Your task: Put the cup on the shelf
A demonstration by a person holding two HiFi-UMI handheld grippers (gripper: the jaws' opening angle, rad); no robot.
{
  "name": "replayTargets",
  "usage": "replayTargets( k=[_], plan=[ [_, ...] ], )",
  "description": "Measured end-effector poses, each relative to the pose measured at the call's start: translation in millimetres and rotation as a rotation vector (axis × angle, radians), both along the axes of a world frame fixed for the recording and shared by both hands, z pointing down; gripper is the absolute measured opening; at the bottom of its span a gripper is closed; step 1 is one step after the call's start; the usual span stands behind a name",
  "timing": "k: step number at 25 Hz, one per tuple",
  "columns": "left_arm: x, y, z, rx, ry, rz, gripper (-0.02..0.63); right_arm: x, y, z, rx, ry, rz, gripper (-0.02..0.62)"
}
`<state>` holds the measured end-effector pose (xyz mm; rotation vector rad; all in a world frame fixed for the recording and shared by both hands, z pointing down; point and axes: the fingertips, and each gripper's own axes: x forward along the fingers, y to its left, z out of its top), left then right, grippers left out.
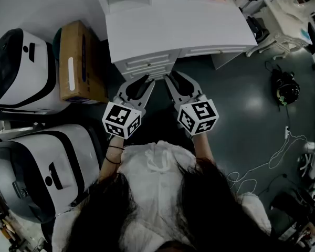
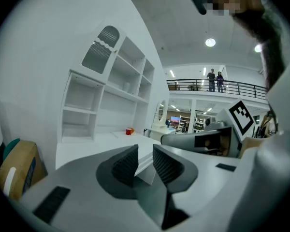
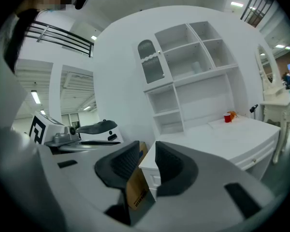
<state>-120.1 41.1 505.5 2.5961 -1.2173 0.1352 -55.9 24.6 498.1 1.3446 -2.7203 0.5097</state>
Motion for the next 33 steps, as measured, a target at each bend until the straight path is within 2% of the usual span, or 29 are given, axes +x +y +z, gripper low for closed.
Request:
replayTargets(
  k=[19, 29, 33],
  plan=[
    [-5, 29, -13, 0.031, 0.023, 0.012, 0.091, -11, 35, -9, 0.033, 0.047, -0.009, 0.104],
    [-3, 28, -18, 0.047, 0.022, 0.009, 0.091, -6, 37, -12, 0.042, 0.049, -0.004, 0.104],
    [-5, 13, -27, 0.084, 0.008, 0.011, 0.091, 0, 28, -19, 0.068, 0.046, 0.013, 0.104]
  ],
)
